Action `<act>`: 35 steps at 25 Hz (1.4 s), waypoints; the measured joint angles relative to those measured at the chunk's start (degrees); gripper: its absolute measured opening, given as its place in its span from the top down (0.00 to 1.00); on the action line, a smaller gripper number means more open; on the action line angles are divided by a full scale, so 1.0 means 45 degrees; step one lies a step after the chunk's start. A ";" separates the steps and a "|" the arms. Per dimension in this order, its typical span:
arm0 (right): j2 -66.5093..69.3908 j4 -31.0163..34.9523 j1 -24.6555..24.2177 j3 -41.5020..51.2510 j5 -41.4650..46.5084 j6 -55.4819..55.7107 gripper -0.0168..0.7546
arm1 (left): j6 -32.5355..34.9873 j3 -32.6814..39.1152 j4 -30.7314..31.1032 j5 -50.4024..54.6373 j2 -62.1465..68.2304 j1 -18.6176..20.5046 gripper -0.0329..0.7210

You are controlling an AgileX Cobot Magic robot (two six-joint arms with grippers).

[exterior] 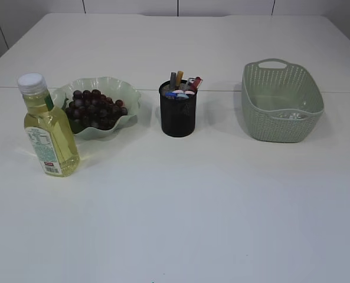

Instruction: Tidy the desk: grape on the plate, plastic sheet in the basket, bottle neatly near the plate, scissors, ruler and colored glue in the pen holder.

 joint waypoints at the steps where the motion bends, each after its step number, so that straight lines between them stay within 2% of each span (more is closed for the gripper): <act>1: 0.0000 0.0000 0.0000 0.0057 0.0098 0.0000 0.43 | 0.0000 0.0000 0.0022 0.0032 0.0000 0.0000 0.38; 13: 0.0000 -0.0077 0.0000 0.0093 0.0168 -0.0036 0.43 | -0.0706 0.0058 0.0468 0.0080 0.0000 0.0000 0.38; 14: 0.0000 -0.0071 0.0000 0.0093 0.0168 -0.0036 0.40 | -0.0725 0.0058 0.0468 0.0080 0.0000 0.0000 0.38; 22: 0.0000 -0.0333 -0.0108 0.0093 0.0168 -0.0060 0.42 | -0.0737 0.0058 0.0468 0.0080 0.0000 0.0145 0.38; 25: 0.0000 -0.0360 -0.0866 0.0093 0.0168 -0.0060 0.42 | -0.0737 0.0058 0.0414 0.0080 0.0000 0.1003 0.38; 27: 0.0000 -0.0360 -0.1664 0.0093 0.0168 -0.0060 0.42 | -0.0737 0.0058 0.0362 0.0080 0.0000 0.1913 0.38; 35: 0.0000 -0.0389 -0.5618 0.0093 0.0168 -0.0066 0.43 | -0.0756 0.0058 0.0287 0.0080 0.0000 0.4264 0.38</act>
